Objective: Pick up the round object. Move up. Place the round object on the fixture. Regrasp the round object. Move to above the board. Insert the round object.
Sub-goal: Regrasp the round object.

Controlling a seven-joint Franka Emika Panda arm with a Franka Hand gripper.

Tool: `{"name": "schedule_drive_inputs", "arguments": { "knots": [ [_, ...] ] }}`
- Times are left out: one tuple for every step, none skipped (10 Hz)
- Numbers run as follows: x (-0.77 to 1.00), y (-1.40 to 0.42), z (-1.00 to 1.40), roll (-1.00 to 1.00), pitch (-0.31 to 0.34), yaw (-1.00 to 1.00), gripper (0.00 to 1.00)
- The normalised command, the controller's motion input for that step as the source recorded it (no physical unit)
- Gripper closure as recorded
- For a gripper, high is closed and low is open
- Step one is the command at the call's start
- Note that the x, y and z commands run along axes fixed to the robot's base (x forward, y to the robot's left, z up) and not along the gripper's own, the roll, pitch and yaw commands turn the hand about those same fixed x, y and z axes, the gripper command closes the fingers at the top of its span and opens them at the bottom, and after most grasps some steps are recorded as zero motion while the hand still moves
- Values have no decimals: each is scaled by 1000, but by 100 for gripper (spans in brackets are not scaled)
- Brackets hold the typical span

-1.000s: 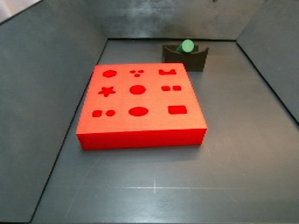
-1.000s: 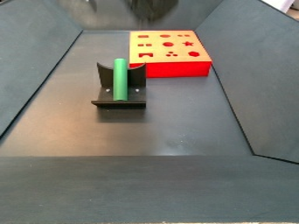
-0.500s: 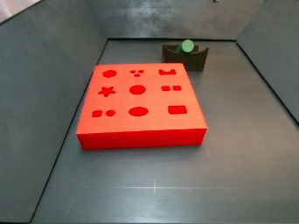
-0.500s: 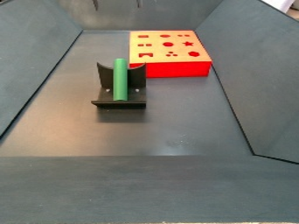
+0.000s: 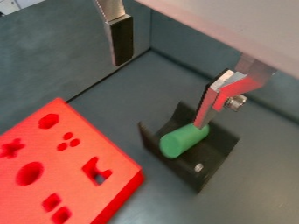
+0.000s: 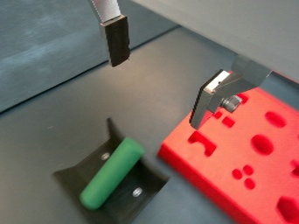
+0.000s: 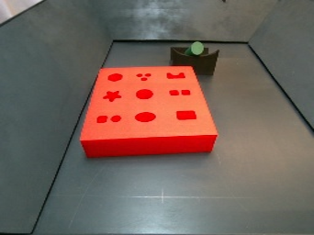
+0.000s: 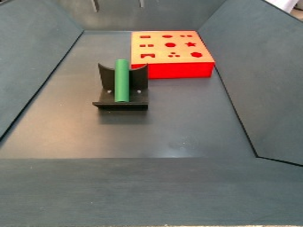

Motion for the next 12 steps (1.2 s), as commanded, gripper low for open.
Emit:
{"name": "schedule_drive_inputs", "arguments": {
  "knots": [
    [-13,-19,5,1000,17,35,0],
    [-10,-19,10,1000,21,36,0],
    [2,-20,11,1000,26,38,0],
    [15,-22,-2,1000,30,40,0],
    [32,-22,-13,1000,36,43,0],
    [48,-26,-15,1000,46,46,0],
    [66,-28,-19,1000,61,51,0],
    [78,-32,-14,1000,74,56,0],
    [89,-33,-14,1000,92,64,0],
    [102,-37,-19,1000,114,74,0],
    [117,-41,-22,1000,146,93,0],
    [120,-45,-24,1000,169,114,0]
  ]
}}
